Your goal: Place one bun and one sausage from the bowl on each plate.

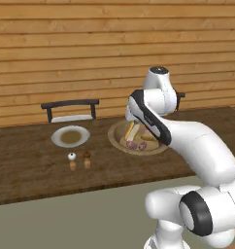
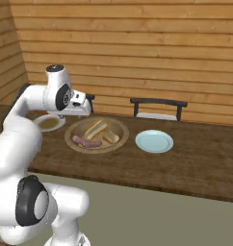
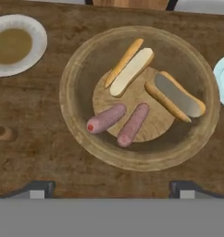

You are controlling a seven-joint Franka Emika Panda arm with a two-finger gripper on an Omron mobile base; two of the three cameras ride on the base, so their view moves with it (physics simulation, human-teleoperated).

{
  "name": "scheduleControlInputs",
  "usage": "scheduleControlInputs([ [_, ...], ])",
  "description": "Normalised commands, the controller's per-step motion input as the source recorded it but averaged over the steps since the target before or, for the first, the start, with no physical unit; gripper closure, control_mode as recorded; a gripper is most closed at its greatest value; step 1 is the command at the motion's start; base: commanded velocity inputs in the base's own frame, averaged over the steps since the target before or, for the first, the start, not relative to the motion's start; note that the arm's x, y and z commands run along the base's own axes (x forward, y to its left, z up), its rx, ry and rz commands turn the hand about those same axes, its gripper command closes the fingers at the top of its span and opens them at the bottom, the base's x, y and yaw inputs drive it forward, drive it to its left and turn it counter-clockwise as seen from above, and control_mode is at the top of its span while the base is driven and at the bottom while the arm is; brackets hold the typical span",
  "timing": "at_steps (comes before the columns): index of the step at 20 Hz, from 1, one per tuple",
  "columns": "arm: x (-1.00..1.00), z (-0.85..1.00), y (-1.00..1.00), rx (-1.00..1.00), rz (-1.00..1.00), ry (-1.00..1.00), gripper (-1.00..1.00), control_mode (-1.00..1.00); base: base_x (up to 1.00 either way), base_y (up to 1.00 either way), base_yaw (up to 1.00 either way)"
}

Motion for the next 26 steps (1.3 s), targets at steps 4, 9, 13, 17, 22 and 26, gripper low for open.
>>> scheduleControlInputs([
  [4, 1.0, -0.96, 0.56, 0.0, -0.01, 0.0, -1.0, -1.0, 0.0, 0.0, 0.0],
  [9, 1.0, -0.43, -0.02, 0.0, -0.01, 0.0, -1.0, -1.0, 0.0, 0.0, 0.0],
  [13, 0.63, -0.12, -0.09, 0.0, 0.0, 0.0, -1.0, -1.0, 0.0, 0.0, 0.0],
  [17, 0.09, -0.44, -0.33, 0.0, -0.03, 0.01, -1.0, -1.0, 0.0, 0.0, 0.0],
  [22, 0.26, -0.34, -0.38, 0.0, -0.08, 0.07, -1.0, -1.0, 0.0, 0.0, 0.0],
  [26, 0.39, -0.26, 0.06, 0.0, -0.05, 0.02, -1.0, -1.0, 0.0, 0.0, 0.0],
])
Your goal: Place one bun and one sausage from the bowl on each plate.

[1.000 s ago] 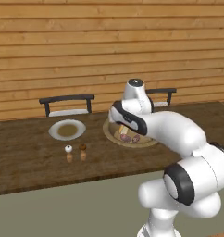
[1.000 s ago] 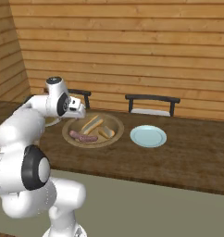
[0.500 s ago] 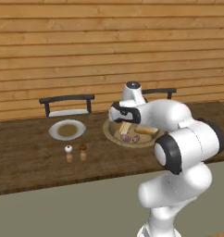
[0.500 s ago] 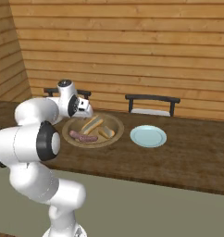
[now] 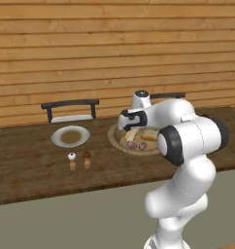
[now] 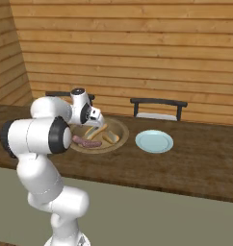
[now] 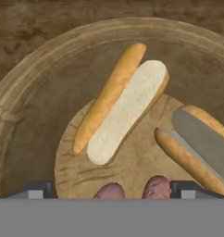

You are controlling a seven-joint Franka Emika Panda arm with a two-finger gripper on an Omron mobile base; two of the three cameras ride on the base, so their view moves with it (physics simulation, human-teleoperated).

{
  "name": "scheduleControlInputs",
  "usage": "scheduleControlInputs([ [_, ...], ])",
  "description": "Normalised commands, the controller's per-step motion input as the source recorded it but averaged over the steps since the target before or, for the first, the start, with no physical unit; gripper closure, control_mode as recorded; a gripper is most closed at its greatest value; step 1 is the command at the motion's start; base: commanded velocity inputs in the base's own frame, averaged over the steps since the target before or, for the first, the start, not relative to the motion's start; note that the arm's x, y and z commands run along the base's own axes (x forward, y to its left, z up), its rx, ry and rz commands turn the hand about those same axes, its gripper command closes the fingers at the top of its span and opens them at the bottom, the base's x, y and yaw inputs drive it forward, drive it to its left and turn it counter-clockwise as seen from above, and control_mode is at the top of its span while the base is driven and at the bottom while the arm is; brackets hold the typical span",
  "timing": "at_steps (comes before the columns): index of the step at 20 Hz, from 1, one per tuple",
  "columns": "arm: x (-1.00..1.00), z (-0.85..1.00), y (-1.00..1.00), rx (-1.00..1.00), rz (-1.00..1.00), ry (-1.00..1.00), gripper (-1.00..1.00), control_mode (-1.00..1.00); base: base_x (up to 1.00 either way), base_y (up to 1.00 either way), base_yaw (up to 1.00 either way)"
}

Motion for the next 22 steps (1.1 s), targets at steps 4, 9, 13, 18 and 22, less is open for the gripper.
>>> scheduleControlInputs([
  [4, 0.4, -0.31, 0.07, 0.0, -0.06, 0.03, -1.0, -1.0, 0.0, 0.0, 0.0],
  [9, 0.2, -0.24, 0.0, 0.0, 0.0, 0.06, -1.0, -1.0, 0.0, 0.0, 0.0],
  [13, 0.31, -0.38, 0.0, 0.0, -0.01, 0.01, -1.0, -1.0, 0.0, 0.0, 0.0],
  [18, 0.3, -0.42, 0.0, 0.0, -0.05, 0.0, -1.0, -1.0, 0.0, 0.0, 0.0],
  [22, 0.09, -0.35, 0.0, 0.0, -0.08, 0.0, -1.0, -1.0, 0.0, 0.0, 0.0],
])
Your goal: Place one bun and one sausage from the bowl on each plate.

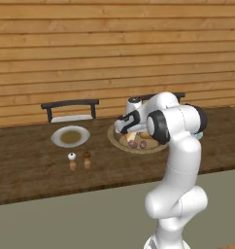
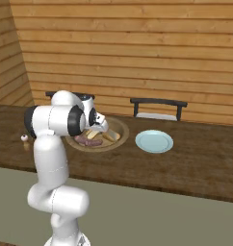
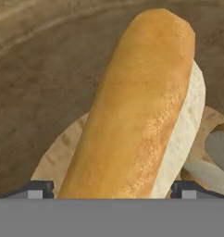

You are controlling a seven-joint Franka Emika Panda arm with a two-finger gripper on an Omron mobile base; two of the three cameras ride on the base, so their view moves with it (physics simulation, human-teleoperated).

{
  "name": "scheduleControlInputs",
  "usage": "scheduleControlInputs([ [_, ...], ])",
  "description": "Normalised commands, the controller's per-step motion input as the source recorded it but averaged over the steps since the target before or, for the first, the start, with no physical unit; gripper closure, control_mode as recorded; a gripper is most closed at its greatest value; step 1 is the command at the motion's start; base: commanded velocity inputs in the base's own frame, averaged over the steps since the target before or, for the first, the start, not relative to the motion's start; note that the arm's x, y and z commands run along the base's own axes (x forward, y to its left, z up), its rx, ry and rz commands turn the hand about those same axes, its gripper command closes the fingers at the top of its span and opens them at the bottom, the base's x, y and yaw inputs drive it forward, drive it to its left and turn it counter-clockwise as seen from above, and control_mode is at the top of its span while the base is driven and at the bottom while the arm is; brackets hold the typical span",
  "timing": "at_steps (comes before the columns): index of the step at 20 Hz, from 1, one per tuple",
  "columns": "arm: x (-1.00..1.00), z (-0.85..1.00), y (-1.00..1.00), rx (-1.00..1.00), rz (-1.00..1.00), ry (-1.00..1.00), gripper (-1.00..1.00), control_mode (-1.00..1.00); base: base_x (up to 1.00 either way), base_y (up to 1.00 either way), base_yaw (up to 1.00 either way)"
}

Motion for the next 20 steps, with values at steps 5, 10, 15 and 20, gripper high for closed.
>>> scheduleControlInputs([
  [5, -0.01, -0.17, 0.02, 0.01, -0.07, 0.0, -1.0, -1.0, 0.0, 0.0, 0.0],
  [10, 0.0, -0.27, 0.25, 0.02, -0.1, -0.01, -1.0, -1.0, 0.0, 0.0, 0.0],
  [15, 0.0, -0.32, 0.0, 0.02, -0.03, 0.0, 1.0, -1.0, 0.0, 0.0, 0.0],
  [20, 0.0, -0.15, 0.0, 0.0, -0.02, 0.0, 1.0, -1.0, 0.0, 0.0, 0.0],
])
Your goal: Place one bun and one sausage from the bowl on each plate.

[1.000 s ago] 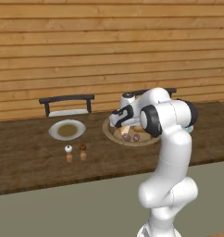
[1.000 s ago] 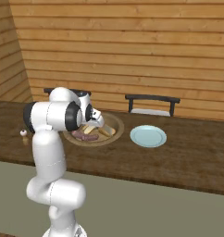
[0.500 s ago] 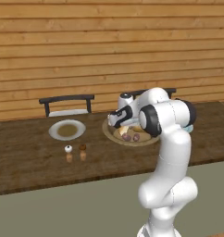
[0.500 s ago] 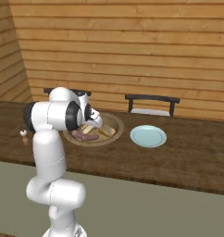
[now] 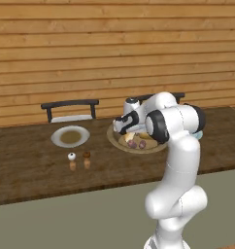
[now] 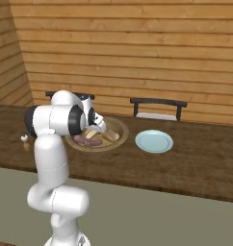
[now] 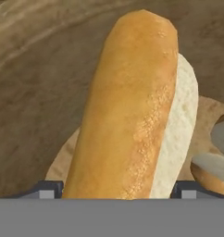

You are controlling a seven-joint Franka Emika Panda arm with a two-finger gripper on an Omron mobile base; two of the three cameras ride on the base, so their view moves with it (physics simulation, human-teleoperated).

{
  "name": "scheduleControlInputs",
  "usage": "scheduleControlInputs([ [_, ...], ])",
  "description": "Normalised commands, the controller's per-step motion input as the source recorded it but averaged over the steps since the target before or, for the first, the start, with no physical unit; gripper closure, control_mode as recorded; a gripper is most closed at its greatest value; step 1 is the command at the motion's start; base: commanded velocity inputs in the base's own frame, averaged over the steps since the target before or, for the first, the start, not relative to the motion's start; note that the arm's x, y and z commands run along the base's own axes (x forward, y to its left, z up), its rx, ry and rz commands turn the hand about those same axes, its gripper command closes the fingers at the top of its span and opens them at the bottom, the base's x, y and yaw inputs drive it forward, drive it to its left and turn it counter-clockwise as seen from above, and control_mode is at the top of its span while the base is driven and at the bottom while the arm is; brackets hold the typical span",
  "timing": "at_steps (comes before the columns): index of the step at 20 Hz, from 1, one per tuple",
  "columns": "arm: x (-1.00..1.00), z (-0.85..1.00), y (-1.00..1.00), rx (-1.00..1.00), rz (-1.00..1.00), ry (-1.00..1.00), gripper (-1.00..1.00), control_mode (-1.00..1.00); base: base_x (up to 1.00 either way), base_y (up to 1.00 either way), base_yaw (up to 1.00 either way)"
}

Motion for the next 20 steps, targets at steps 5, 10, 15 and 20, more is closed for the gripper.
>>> scheduleControlInputs([
  [5, -0.01, 0.18, -0.01, 0.03, -0.01, 0.0, 1.0, -1.0, 0.0, 0.0, 0.0],
  [10, 0.1, 0.91, -0.15, 0.06, 0.0, 0.03, 1.0, -1.0, 0.0, 0.0, 0.0],
  [15, 0.04, 0.61, -0.77, 0.01, 0.02, 0.04, 1.0, -1.0, 0.0, 0.0, 0.0],
  [20, -0.11, 0.35, -0.88, -0.13, 0.12, 0.01, 1.0, -1.0, 0.0, 0.0, 0.0],
])
